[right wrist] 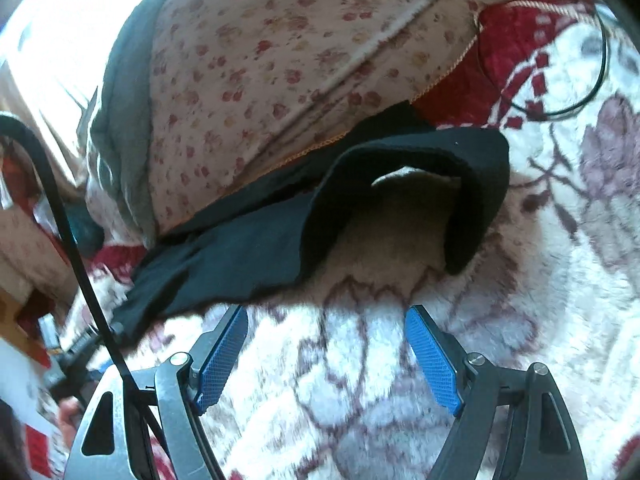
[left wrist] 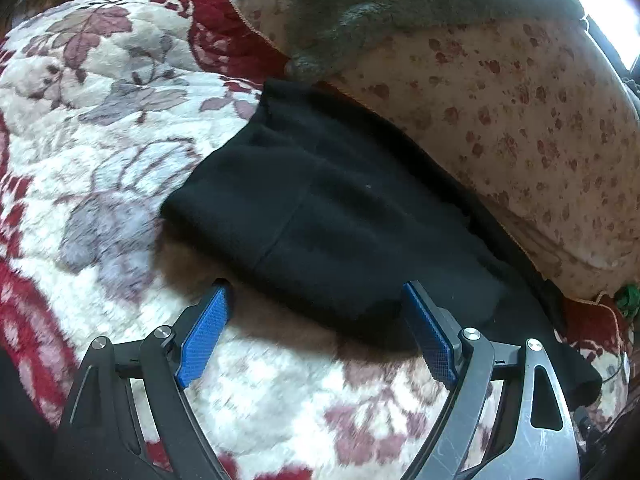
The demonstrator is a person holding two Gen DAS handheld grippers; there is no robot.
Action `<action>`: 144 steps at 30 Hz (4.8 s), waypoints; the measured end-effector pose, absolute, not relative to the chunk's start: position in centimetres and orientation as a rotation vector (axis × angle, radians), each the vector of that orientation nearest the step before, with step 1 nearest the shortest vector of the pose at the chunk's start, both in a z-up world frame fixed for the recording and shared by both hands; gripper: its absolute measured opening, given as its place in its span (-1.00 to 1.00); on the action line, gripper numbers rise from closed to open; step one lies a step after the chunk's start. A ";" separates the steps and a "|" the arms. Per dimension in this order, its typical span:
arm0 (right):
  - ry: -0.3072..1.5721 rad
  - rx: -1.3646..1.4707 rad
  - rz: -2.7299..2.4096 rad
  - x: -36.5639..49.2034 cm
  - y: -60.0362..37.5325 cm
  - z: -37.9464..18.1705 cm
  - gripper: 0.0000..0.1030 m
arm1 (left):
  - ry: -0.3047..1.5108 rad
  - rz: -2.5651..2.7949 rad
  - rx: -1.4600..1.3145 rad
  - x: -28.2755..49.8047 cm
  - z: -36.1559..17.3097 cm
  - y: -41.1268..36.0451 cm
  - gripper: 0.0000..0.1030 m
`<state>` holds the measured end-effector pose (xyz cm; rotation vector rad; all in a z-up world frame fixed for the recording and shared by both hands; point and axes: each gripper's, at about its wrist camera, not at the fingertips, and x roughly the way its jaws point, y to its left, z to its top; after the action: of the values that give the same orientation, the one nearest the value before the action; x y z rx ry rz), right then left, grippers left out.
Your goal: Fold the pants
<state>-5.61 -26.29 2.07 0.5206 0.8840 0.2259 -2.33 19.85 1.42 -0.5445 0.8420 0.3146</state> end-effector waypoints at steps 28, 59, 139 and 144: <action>0.831 0.611 0.395 -0.7 -25.9 2.9 -0.86 | 0.864 0.256 -0.406 1.4 4.1 21.3 -0.80; 0.665 1.229 0.273 -2.4 -35.0 -1.3 -0.90 | 0.928 0.389 -0.347 -3.8 2.3 25.4 -0.80; 1.020 0.354 0.114 20.7 -33.1 -1.4 0.06 | 1.026 0.084 -0.483 9.1 2.9 20.1 -0.09; 1.016 0.393 0.133 22.3 -33.3 -2.6 -0.04 | 1.027 0.090 -0.526 10.9 2.5 21.3 -0.09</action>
<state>22.34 -33.28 -2.62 0.3925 1.0165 0.1329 10.94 21.30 2.53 -0.5256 1.0266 0.0896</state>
